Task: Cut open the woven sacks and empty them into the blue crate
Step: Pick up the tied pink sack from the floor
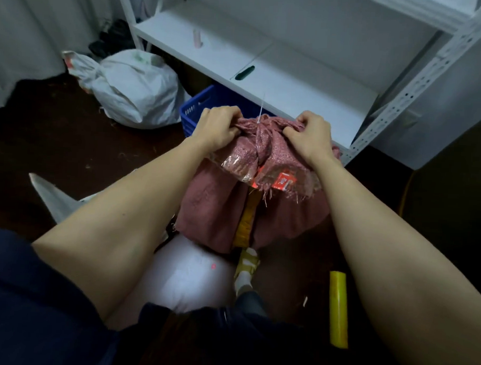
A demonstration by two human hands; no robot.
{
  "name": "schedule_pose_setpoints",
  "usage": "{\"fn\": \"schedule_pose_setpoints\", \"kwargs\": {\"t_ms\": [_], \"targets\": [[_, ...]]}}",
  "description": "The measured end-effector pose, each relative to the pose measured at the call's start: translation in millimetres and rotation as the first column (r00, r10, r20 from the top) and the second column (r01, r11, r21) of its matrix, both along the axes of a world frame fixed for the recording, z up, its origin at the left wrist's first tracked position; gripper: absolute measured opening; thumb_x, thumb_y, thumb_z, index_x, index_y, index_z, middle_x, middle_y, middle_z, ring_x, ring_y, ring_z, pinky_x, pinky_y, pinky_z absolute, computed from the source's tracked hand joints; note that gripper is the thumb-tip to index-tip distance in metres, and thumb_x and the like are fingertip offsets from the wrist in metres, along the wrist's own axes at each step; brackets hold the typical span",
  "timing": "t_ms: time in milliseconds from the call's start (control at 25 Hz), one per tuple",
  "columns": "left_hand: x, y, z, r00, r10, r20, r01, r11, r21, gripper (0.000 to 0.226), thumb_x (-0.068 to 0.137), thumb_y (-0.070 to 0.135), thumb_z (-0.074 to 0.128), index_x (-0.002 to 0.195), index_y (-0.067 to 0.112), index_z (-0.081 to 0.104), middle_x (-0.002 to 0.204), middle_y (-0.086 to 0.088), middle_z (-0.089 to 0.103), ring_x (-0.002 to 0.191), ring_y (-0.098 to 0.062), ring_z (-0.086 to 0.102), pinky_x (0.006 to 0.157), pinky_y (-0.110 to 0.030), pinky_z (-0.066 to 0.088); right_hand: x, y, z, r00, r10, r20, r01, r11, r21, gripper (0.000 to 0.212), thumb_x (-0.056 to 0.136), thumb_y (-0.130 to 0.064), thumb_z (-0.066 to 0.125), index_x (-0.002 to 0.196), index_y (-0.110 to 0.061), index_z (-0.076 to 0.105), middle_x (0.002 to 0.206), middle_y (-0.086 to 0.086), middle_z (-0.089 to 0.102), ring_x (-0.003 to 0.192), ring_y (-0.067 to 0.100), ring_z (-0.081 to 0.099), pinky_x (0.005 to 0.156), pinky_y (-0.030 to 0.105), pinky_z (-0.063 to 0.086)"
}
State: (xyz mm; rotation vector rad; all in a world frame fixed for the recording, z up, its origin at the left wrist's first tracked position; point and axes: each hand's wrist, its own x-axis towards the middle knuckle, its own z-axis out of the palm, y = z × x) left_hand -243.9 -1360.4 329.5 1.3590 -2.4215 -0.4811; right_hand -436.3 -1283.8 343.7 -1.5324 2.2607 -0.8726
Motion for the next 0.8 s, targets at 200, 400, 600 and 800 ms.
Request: {"fn": "schedule_pose_setpoints", "kwargs": {"t_ms": [200, 400, 600, 800], "targets": [[-45.8, -87.4, 8.1, 1.0, 0.004, 0.015, -0.003, 1.0, -0.01, 0.026, 0.082, 0.015, 0.063, 0.108, 0.009, 0.06, 0.11, -0.01, 0.066, 0.106, -0.032, 0.057, 0.093, -0.042, 0.041, -51.8, -96.8, 11.2, 0.997, 0.069, 0.026, -0.069, 0.998, 0.01, 0.013, 0.077, -0.025, 0.063, 0.079, -0.013, 0.059, 0.077, 0.005, 0.057, 0.079, 0.023, 0.05, 0.066, 0.029, 0.034], [-70.2, -160.7, 24.7, 0.999, 0.053, -0.007, -0.054, 0.998, -0.039, 0.026, 0.081, 0.012, 0.063, 0.105, 0.005, 0.06, 0.107, -0.016, 0.065, 0.102, -0.035, 0.058, 0.088, -0.04, 0.042, -79.5, -178.3, 33.2, 0.993, 0.116, 0.029, -0.116, 0.993, -0.014, 0.014, 0.075, -0.026, 0.064, 0.075, -0.013, 0.06, 0.072, 0.006, 0.057, 0.076, 0.024, 0.051, 0.066, 0.032, 0.037], [-72.7, -226.4, 35.6, 0.99, 0.111, -0.082, -0.115, 0.993, -0.041, 0.023, 0.082, 0.007, 0.061, 0.103, -0.001, 0.06, 0.103, -0.02, 0.065, 0.098, -0.034, 0.057, 0.08, -0.033, 0.035, -81.0, -255.4, 47.1, 0.988, 0.156, 0.008, -0.156, 0.985, -0.068, 0.013, 0.076, -0.026, 0.064, 0.076, -0.013, 0.06, 0.073, 0.005, 0.056, 0.075, 0.023, 0.049, 0.065, 0.03, 0.035], [-80.4, -311.6, 30.6, 0.99, 0.081, -0.118, -0.084, 0.996, -0.017, 0.022, 0.082, 0.009, 0.061, 0.103, 0.003, 0.061, 0.102, -0.018, 0.066, 0.098, -0.033, 0.058, 0.081, -0.034, 0.041, -82.2, -328.3, 42.9, 0.996, 0.075, 0.046, -0.072, 0.995, -0.068, 0.017, 0.075, -0.025, 0.064, 0.067, -0.015, 0.053, 0.067, 0.006, 0.052, 0.071, 0.021, 0.046, 0.062, 0.028, 0.031]]}}
